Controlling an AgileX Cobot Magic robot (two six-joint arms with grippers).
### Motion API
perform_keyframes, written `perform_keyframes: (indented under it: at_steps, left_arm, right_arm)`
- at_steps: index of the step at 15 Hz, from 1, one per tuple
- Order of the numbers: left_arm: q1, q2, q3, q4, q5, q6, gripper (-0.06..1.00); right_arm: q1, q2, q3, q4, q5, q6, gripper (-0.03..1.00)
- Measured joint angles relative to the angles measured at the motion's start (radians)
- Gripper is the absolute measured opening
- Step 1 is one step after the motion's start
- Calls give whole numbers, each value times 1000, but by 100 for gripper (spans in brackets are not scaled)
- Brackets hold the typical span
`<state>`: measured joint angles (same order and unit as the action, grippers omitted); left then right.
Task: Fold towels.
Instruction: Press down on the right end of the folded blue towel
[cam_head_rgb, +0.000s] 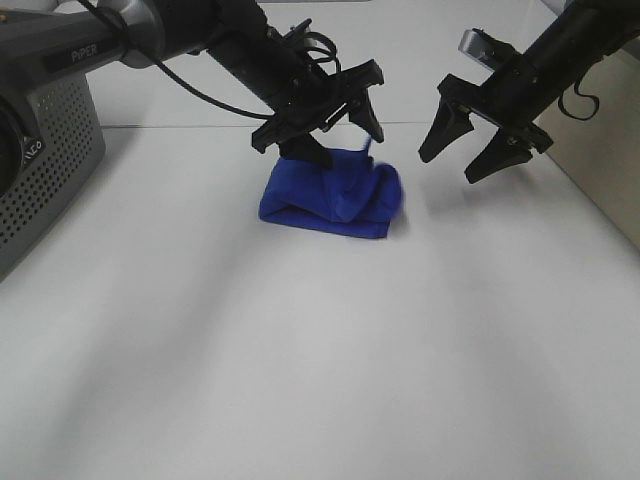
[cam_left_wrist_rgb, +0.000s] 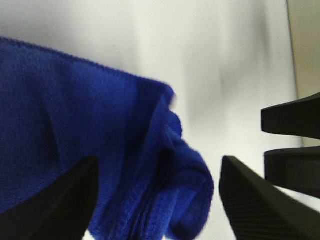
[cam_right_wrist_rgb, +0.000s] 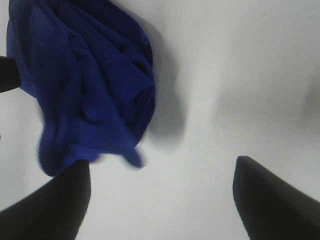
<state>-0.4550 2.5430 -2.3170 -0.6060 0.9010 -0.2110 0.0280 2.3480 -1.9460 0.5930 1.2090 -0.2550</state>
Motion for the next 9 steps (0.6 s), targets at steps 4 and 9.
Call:
perform_keyframes:
  at_steps: [4,9]
  left_arm:
    - [19,-16,0,-33,-38,130,75]
    - [200,-113,0,26,-41,174,75]
  right_arm:
    - [0,-43,0,68,0,-6,76]
    - [68,-55,0,297,1,-57,76]
